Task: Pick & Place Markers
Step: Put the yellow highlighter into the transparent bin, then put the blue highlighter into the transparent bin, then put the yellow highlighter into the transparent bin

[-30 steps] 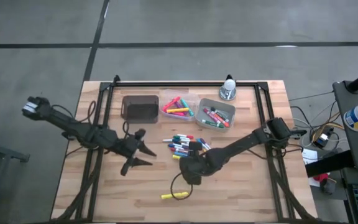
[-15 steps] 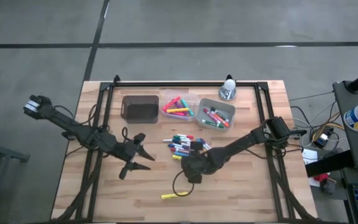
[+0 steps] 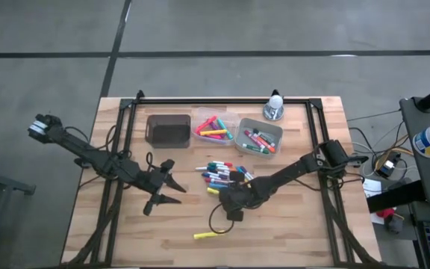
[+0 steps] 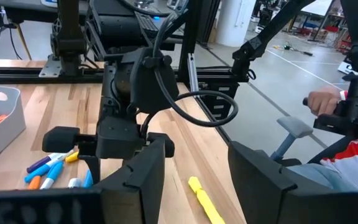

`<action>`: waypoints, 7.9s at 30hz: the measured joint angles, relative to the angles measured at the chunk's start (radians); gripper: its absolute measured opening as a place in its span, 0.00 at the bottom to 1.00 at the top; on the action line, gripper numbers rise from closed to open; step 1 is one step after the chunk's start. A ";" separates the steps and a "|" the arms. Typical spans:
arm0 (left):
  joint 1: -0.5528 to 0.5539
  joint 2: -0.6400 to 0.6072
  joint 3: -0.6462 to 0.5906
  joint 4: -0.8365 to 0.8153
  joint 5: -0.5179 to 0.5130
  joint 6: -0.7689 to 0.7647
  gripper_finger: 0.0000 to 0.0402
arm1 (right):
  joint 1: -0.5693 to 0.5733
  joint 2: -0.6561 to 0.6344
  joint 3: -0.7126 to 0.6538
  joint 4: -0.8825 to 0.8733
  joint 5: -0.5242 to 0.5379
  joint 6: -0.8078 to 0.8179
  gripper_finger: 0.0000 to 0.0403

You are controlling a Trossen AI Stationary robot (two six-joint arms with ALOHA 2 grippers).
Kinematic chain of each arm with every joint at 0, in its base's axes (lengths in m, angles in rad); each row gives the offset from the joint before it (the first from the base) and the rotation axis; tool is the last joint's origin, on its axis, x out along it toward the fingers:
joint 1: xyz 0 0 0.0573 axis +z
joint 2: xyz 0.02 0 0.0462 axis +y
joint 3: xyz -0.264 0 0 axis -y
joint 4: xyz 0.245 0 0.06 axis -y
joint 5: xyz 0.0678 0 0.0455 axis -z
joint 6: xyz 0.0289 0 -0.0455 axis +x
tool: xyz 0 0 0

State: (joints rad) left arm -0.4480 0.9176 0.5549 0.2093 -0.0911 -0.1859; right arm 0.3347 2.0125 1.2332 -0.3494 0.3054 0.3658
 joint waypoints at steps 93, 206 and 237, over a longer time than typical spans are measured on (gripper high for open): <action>-0.002 0.000 -0.055 0.071 0.000 -0.014 0.42 | -0.102 -0.147 0.200 -0.277 0.052 -0.206 0.50; 0.001 -0.227 -0.067 0.113 -0.460 0.423 0.42 | -0.591 -0.311 0.093 -0.007 -0.025 -0.587 0.17; 0.001 -0.219 -0.069 0.064 -0.460 0.314 0.42 | -0.613 -0.063 0.184 -0.013 -0.089 -0.538 0.45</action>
State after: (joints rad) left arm -0.4469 0.6983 0.4858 0.2738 -0.5512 0.1285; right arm -0.2782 1.9496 1.4174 -0.3626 0.2165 -0.1724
